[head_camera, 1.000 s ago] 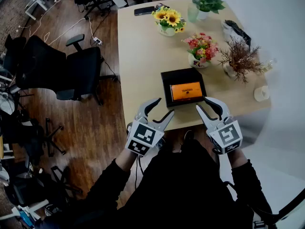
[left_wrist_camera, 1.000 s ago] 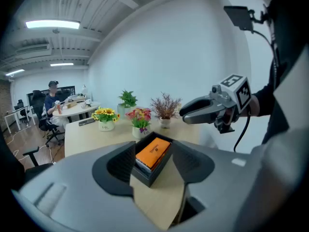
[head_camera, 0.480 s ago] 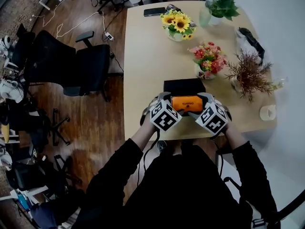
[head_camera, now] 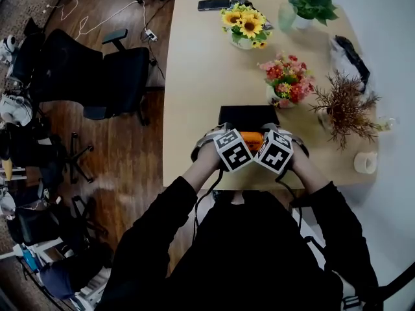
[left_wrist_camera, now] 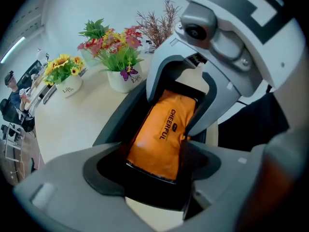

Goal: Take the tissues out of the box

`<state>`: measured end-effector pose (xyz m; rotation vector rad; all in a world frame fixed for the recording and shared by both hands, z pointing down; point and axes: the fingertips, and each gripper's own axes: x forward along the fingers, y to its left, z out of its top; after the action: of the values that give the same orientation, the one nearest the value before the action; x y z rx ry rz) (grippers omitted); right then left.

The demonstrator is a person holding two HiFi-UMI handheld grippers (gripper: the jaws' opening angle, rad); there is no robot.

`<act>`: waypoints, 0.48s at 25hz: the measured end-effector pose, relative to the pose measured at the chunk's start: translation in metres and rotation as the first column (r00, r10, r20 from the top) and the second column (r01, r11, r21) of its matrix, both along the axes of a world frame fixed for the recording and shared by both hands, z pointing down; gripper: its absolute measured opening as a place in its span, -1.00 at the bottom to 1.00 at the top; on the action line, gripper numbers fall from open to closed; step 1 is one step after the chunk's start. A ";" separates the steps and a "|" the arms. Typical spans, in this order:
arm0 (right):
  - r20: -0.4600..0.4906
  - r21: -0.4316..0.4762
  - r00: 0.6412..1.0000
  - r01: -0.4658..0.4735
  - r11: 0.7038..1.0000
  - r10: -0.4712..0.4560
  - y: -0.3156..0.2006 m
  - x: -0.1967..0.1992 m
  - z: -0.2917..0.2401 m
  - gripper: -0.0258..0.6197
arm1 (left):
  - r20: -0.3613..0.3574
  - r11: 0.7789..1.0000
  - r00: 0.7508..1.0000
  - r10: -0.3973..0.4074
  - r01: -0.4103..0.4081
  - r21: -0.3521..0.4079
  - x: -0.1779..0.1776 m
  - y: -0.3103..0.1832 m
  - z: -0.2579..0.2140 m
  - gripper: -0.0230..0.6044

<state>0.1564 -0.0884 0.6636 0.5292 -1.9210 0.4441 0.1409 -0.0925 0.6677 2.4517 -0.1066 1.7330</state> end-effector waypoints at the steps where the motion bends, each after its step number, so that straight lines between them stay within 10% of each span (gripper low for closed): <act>1: -0.004 -0.010 1.000 0.005 1.000 -0.005 0.000 -0.001 0.001 0.10 | 0.006 1.000 1.000 0.004 -0.004 0.000 0.000 0.000 0.001 0.14; 12: -0.005 0.002 1.000 -0.015 1.000 0.015 0.003 -0.001 -0.005 -0.20 | -0.052 0.997 0.996 0.072 -0.070 0.027 0.004 0.011 -0.008 -0.29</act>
<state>0.1554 -0.0858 0.6584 0.5459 -1.9137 0.4500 0.1444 -0.0819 0.6592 2.5470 -0.0361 1.7029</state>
